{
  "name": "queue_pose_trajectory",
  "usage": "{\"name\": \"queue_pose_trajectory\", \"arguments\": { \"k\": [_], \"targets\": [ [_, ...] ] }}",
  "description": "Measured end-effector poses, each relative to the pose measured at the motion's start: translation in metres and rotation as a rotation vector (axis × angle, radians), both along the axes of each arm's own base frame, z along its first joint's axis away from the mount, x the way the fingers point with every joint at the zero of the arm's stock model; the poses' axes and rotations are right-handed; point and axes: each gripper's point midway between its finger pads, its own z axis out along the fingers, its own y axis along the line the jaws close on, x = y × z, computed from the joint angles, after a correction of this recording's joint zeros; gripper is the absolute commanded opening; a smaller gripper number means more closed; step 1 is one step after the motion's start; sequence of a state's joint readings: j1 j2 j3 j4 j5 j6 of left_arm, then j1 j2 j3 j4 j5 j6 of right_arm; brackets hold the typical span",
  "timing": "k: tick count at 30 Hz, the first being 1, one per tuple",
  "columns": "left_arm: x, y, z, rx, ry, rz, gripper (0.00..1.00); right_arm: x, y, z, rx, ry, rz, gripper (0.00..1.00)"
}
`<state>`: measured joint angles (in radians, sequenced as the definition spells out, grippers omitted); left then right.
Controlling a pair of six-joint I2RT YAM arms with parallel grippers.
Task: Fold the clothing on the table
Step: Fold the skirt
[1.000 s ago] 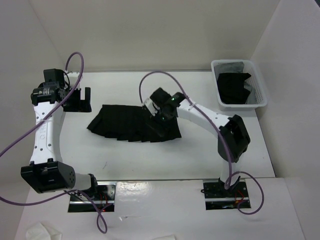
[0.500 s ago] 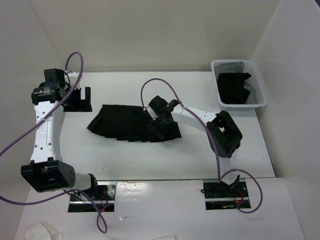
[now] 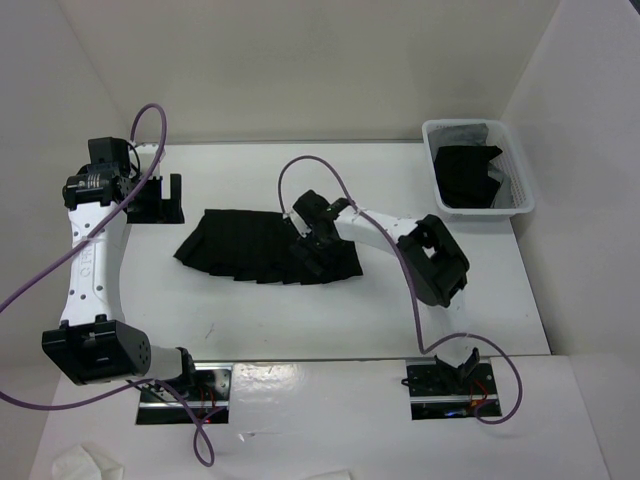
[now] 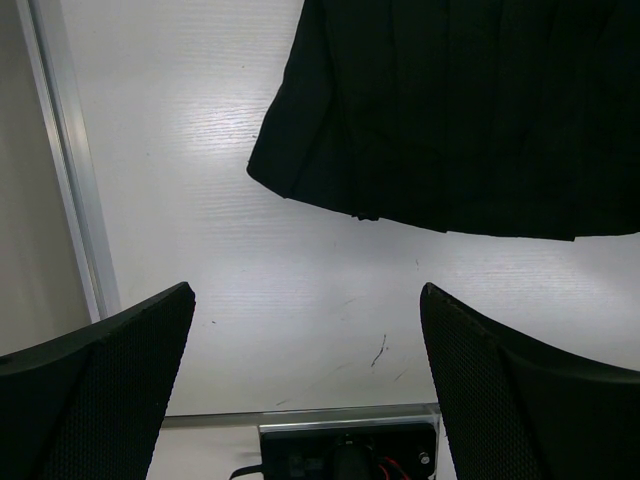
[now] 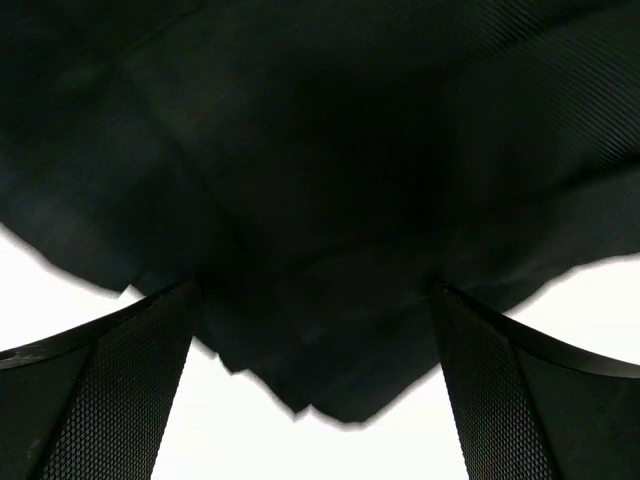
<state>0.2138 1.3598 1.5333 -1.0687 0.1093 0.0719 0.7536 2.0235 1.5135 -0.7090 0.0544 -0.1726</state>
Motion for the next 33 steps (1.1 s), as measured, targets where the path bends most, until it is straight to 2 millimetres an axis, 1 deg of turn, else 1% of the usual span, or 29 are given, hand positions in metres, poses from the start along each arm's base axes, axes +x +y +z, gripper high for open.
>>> {"name": "queue_pose_trajectory", "arguments": {
  "k": [2,3,7,14,17,20,22,23,25,27,28,31,33],
  "targets": [
    [0.0,0.0,0.0,0.0,0.0,0.0,0.99,0.003,-0.002,-0.015,-0.009,0.026,-0.011,0.99],
    [0.0,0.0,0.0,0.0,0.0,0.001,0.99,0.005,-0.003,-0.018,-0.003,0.042,-0.019,0.99],
    [0.0,0.001,0.0,0.006,0.001,0.004,0.99,0.032,-0.005,-0.016,0.033,0.018,-0.067,0.99],
    [0.0,0.002,0.0,0.01,0.002,0.007,0.99,0.066,-0.033,-0.015,0.058,-0.018,-0.153,0.99],
    [0.0,0.003,0.0,0.012,0.003,0.009,0.99,0.077,-0.047,-0.014,0.058,-0.026,-0.187,0.99],
    [0.0,0.003,-0.002,0.013,0.004,0.009,0.99,0.082,-0.056,-0.014,0.058,-0.029,-0.208,0.99],
    [0.0,0.003,-0.009,0.011,0.017,0.01,0.99,0.083,-0.058,-0.013,0.057,-0.032,-0.21,0.99],
    [0.0,0.003,-0.017,0.009,0.034,0.01,0.99,0.082,-0.058,-0.012,0.056,-0.031,-0.208,0.99],
    [0.0,0.003,-0.034,0.0,0.075,0.008,0.99,0.08,-0.058,-0.008,0.062,-0.031,-0.199,0.99],
    [0.001,0.0,-0.055,-0.027,0.13,-0.003,0.98,0.079,-0.057,0.001,0.076,-0.034,-0.19,0.99],
    [0.003,-0.002,-0.064,-0.042,0.149,-0.01,0.98,0.079,-0.057,0.007,0.086,-0.042,-0.186,0.99],
    [0.016,-0.009,-0.085,-0.078,0.175,-0.043,0.98,0.08,-0.055,0.038,0.132,-0.083,-0.172,0.99],
    [0.027,-0.017,-0.095,-0.105,0.172,-0.073,0.95,0.082,-0.056,0.057,0.165,-0.113,-0.169,0.99]
  ]
}}
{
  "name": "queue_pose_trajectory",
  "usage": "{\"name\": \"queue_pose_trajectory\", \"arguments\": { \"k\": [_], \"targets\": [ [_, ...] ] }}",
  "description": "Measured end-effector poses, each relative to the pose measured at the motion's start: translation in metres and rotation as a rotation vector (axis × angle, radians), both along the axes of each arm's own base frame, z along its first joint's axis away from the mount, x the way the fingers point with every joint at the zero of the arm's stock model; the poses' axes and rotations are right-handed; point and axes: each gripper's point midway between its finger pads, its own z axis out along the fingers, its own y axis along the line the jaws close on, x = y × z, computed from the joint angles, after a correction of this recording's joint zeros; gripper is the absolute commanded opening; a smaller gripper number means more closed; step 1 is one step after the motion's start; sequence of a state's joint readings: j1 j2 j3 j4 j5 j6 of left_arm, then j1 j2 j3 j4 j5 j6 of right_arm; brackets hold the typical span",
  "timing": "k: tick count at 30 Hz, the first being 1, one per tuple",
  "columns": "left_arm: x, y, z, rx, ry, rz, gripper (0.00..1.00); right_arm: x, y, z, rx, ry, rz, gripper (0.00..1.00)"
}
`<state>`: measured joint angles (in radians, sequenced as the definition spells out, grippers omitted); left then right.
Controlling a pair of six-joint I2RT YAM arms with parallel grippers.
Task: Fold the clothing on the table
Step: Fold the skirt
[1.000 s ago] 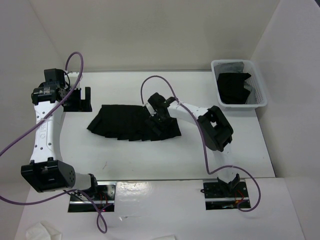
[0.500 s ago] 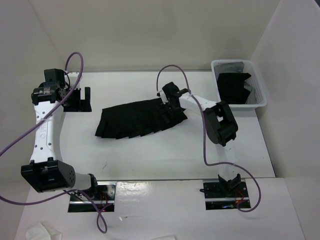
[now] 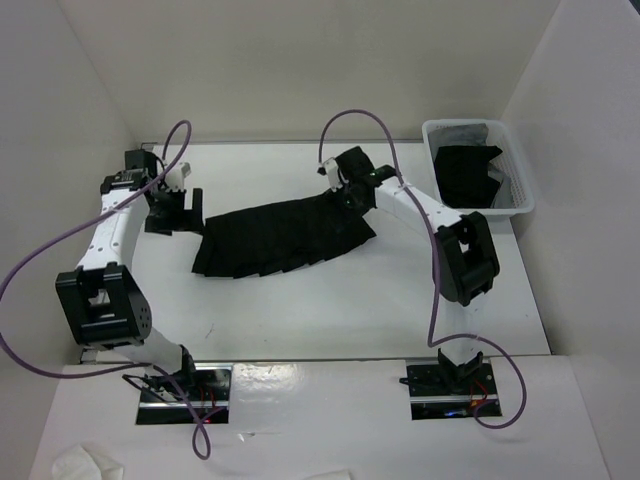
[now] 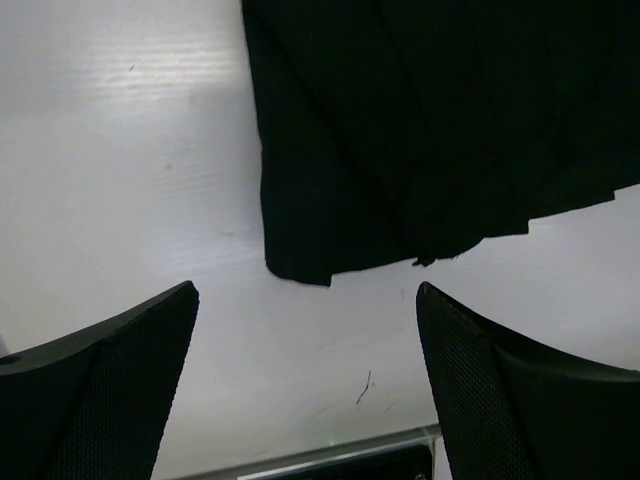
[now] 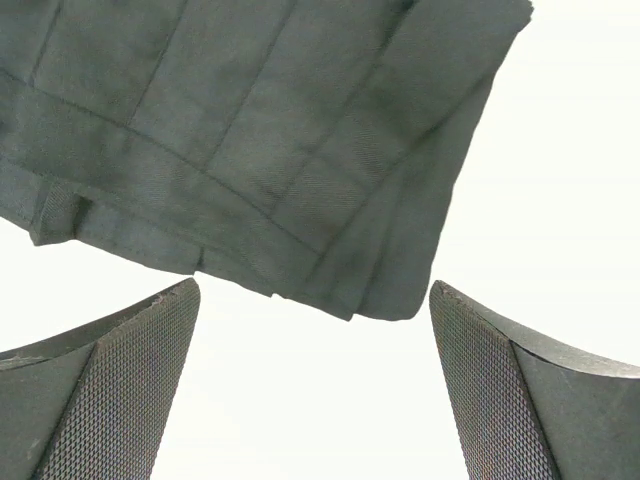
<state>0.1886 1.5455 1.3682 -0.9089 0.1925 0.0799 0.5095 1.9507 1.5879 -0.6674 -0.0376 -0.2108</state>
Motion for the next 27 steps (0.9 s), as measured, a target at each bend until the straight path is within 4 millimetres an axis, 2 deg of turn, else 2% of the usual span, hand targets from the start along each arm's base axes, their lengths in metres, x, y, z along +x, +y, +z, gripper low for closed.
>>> {"name": "queue_pose_trajectory", "arguments": {
  "k": [3,5,6,7,9,11,12,14,15,18,19,23,27],
  "targets": [
    [0.019,-0.01,-0.014,-0.044,-0.015,-0.037,0.9,0.007,-0.007,0.016,0.02,-0.03,-0.013,0.99],
    [0.032,-0.013,-0.026,-0.067,-0.024,-0.05,0.8,0.01,-0.016,0.017,0.019,-0.03,-0.032,0.99],
    [0.036,-0.013,-0.034,-0.074,-0.02,-0.052,0.72,0.012,-0.022,0.016,0.016,-0.026,-0.043,0.99],
    [0.04,-0.014,-0.043,-0.083,-0.01,-0.057,0.52,0.013,-0.026,0.015,0.012,-0.022,-0.052,0.99],
    [0.045,-0.015,-0.064,-0.099,0.024,-0.056,0.34,0.013,-0.034,0.015,0.008,-0.013,-0.068,0.99],
    [0.049,-0.014,-0.088,-0.108,0.063,-0.061,0.27,0.014,-0.042,0.016,0.005,-0.009,-0.084,0.99],
    [0.048,-0.014,-0.099,-0.115,0.082,-0.063,0.27,0.014,-0.045,0.017,0.005,-0.009,-0.088,0.99],
    [0.046,-0.014,-0.113,-0.131,0.115,-0.064,0.34,0.014,-0.05,0.021,0.004,-0.01,-0.097,0.99],
    [0.045,-0.014,-0.119,-0.14,0.124,-0.063,0.47,0.013,-0.053,0.023,0.004,-0.011,-0.101,0.99],
    [0.048,-0.008,-0.124,-0.167,0.123,-0.046,0.71,0.013,-0.058,0.029,0.005,-0.016,-0.11,0.99],
    [0.05,-0.005,-0.123,-0.174,0.117,-0.037,0.83,0.013,-0.06,0.029,0.005,-0.015,-0.113,0.99],
    [0.06,0.005,-0.114,-0.195,0.076,-0.028,0.98,0.012,-0.064,0.029,0.0,-0.007,-0.119,0.99],
    [0.067,0.009,-0.104,-0.218,0.033,-0.033,0.99,0.011,-0.064,0.028,-0.002,-0.003,-0.12,0.99]
  ]
}}
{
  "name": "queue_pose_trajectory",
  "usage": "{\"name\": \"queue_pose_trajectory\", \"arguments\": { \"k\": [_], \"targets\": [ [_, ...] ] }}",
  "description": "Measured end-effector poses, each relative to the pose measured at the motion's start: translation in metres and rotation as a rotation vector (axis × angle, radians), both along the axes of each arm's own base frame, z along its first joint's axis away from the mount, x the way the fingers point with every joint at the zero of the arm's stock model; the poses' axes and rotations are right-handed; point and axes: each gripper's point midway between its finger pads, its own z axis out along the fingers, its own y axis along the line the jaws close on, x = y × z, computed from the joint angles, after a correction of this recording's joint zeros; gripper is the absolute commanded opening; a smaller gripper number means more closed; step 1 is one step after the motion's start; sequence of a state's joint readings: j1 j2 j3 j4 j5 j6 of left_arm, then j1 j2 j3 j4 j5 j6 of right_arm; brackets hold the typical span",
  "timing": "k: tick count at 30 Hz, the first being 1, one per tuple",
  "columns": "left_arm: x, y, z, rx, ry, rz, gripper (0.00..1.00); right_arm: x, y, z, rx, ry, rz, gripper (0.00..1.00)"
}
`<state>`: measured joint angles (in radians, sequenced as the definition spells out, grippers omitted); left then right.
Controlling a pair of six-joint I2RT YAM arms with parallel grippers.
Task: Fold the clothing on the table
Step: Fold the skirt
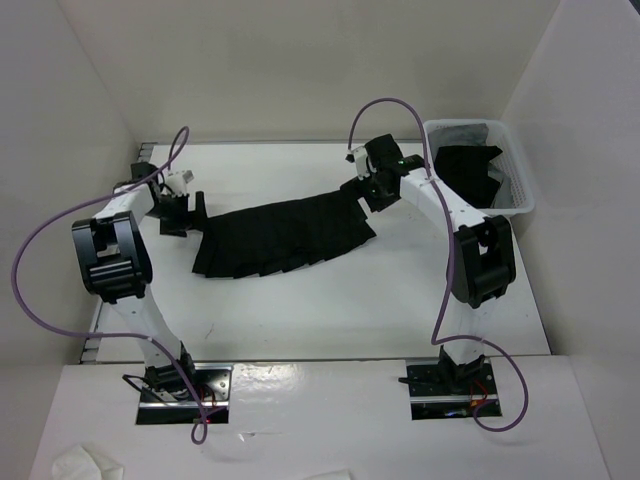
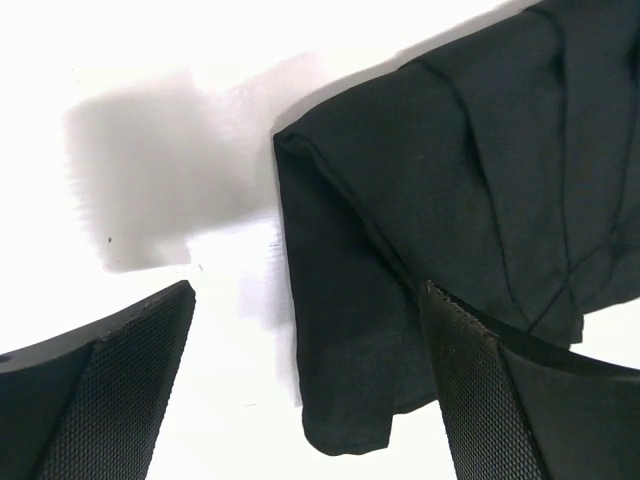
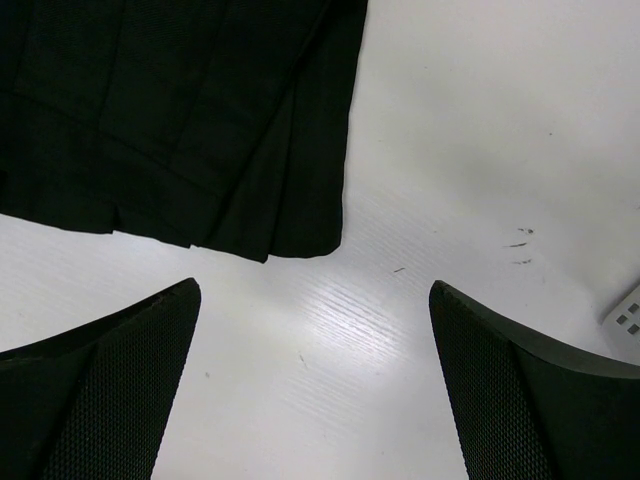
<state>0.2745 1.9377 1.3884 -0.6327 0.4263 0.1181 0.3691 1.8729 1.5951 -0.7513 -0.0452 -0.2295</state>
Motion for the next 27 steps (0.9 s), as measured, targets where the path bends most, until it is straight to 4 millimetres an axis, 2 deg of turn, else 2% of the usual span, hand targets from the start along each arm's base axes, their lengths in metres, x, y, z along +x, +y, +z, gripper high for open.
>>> {"name": "queue_pose_trajectory", "arguments": {
  "k": [6,11,14,21,27],
  "targets": [
    [0.008,-0.011,0.007,-0.09,-0.04,-0.064,0.98,-0.001,0.0,0.0,-0.002,0.002,0.002,0.99],
    [0.018,-0.021,-0.007,-0.19,-0.027,-0.105,0.95,-0.001,-0.001,-0.001,-0.007,0.003,0.002,0.99],
    [0.023,-0.019,-0.007,-0.204,-0.043,-0.118,0.93,-0.001,-0.002,-0.001,-0.008,0.006,0.002,0.99],
    [0.028,-0.014,-0.009,-0.247,-0.046,-0.112,0.79,-0.001,-0.005,-0.001,-0.013,0.009,-0.004,0.99],
    [0.028,-0.01,-0.01,-0.258,-0.053,-0.12,0.77,-0.001,-0.007,-0.001,-0.018,0.007,-0.008,0.99]
  ]
}}
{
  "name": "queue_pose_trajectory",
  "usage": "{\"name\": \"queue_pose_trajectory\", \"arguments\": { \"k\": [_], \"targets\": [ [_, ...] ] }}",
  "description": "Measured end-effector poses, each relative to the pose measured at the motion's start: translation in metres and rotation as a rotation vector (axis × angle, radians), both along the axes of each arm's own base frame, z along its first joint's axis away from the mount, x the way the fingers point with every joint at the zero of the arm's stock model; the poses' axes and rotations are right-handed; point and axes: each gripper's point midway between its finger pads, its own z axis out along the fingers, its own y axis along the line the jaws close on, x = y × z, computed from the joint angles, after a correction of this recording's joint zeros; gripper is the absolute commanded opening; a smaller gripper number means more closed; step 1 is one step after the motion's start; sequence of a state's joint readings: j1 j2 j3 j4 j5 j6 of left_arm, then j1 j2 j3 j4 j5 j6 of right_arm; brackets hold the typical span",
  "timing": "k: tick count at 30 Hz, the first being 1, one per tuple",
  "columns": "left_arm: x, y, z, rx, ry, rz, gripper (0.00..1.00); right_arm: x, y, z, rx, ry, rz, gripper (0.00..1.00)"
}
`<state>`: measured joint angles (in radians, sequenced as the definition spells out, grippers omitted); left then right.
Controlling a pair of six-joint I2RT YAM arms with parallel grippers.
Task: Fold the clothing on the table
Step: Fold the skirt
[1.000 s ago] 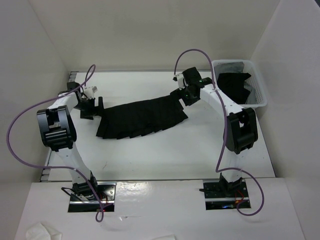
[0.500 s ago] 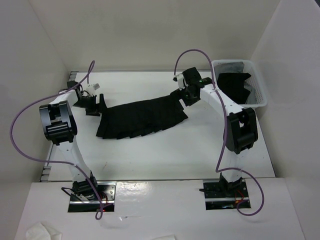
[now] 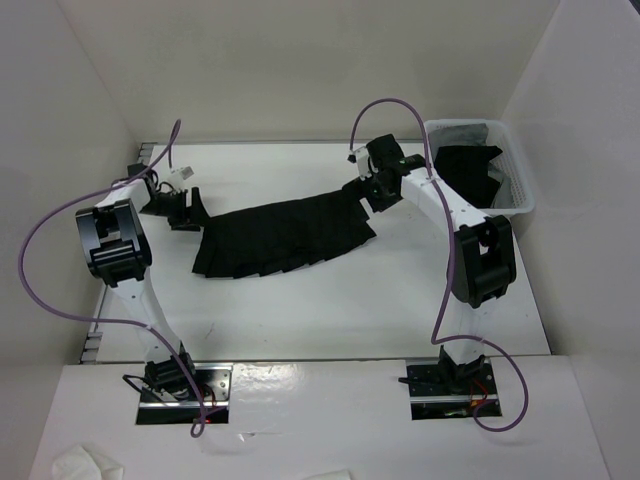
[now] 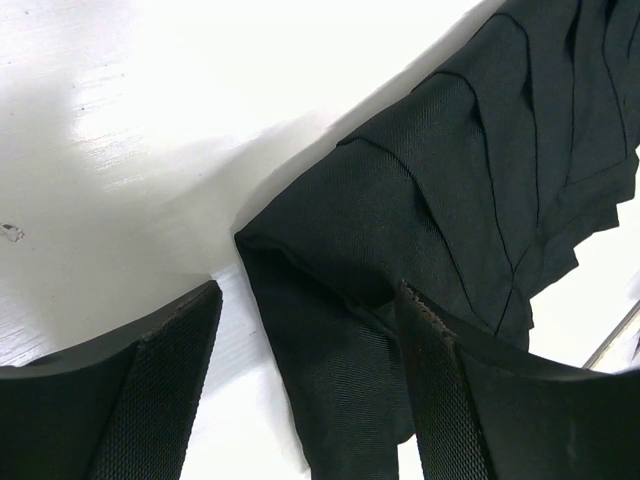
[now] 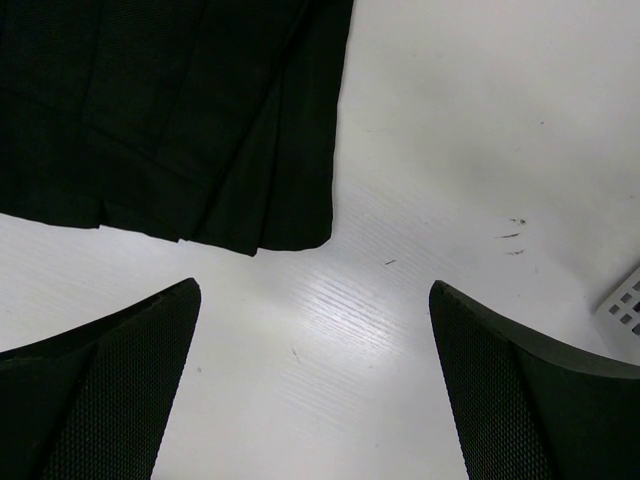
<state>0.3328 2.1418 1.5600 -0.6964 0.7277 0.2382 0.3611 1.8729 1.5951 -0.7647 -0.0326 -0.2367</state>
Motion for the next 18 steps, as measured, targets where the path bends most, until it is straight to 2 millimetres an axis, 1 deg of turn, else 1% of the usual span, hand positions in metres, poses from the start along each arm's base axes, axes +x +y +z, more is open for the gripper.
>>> {"name": "queue_pose_trajectory", "arguments": {
  "k": [10,16,18],
  "targets": [
    [-0.002,-0.004,0.001,-0.056,-0.021,-0.03,0.77,-0.001,-0.001,-0.001,-0.005,0.006,-0.001,0.99],
    [-0.002,-0.011,0.0,-0.076,-0.019,-0.06,0.77,-0.002,-0.001,-0.001,-0.006,0.009,-0.001,0.99],
    [-0.003,-0.015,0.0,-0.074,-0.021,-0.077,0.74,-0.003,-0.002,-0.001,-0.008,0.012,-0.001,0.99]
  ]
}}
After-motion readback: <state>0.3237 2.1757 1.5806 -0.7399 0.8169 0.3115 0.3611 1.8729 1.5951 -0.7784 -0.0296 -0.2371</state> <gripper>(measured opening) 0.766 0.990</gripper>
